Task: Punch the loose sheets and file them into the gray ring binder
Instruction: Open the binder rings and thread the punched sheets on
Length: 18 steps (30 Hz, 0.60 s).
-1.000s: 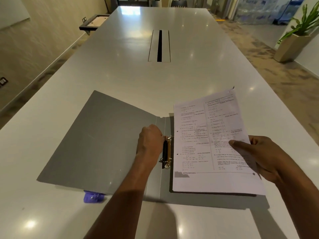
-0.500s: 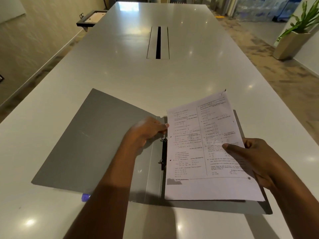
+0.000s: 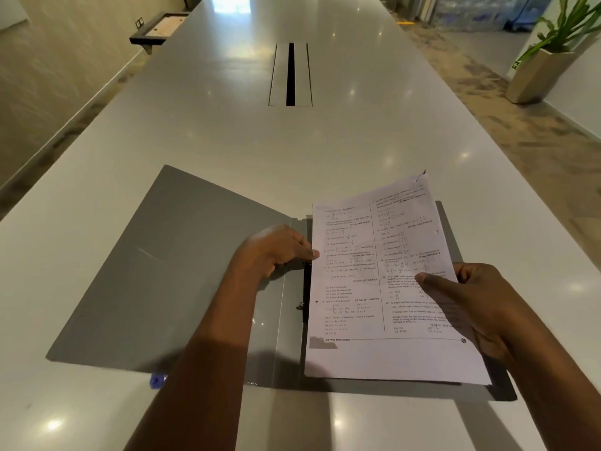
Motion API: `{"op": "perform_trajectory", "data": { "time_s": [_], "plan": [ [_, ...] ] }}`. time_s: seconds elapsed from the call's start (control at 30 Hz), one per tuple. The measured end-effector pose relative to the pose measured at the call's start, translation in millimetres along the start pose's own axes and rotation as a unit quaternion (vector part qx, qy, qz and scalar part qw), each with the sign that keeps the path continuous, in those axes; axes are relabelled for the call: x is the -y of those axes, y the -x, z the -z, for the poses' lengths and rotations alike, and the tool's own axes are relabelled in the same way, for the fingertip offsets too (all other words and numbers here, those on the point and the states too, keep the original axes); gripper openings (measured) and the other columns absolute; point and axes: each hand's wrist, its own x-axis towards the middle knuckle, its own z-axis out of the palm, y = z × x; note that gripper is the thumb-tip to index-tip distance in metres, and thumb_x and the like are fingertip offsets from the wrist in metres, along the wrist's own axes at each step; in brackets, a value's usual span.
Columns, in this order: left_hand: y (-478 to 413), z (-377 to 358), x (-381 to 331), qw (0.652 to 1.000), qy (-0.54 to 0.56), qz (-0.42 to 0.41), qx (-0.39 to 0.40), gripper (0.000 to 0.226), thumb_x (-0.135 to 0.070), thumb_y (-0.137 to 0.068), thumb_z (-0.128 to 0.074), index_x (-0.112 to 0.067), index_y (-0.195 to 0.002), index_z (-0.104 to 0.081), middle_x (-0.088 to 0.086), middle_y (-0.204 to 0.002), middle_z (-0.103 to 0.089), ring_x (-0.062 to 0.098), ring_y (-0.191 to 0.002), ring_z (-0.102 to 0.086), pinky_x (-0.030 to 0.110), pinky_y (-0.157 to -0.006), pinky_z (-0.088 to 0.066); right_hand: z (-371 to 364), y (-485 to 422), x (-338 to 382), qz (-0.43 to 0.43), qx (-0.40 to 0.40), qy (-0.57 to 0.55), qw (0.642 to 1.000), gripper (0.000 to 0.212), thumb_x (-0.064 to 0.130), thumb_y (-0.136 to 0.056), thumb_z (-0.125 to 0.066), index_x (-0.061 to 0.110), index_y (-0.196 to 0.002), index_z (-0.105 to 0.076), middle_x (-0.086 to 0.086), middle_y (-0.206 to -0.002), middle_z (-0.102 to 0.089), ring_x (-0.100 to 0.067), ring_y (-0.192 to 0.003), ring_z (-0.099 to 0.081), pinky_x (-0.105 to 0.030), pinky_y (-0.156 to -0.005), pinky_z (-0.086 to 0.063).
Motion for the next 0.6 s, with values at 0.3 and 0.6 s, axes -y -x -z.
{"op": "perform_trajectory", "data": {
  "time_s": [0.3,0.6],
  "plan": [
    [-2,0,-1,0.999,-0.038,-0.015,-0.015,0.019,-0.004,-0.094,-0.075,0.007,-0.109,-0.075,0.008,-0.08,-0.073,0.004,-0.049,-0.064,0.01,-0.037,-0.042,-4,5,-4,0.014,-0.003,-0.012,1.0,0.01,0.009,-0.094,-0.071,0.007,-0.102,-0.077,-0.007,-0.101,-0.083,-0.031,-0.084,-0.081,-0.054,-0.087,-0.063],
    [-10,-1,-2,0.996,-0.093,0.0,0.001,0.014,-0.008,-0.094,-0.075,0.002,-0.102,-0.079,0.007,-0.079,-0.074,0.012,-0.067,-0.065,0.016,-0.043,-0.047,-7,13,-7,0.046,-0.02,0.021,0.998,0.009,0.013,-0.095,-0.072,0.014,-0.099,-0.081,-0.003,-0.101,-0.083,-0.027,-0.08,-0.081,-0.038,-0.068,-0.062]
  ]
}}
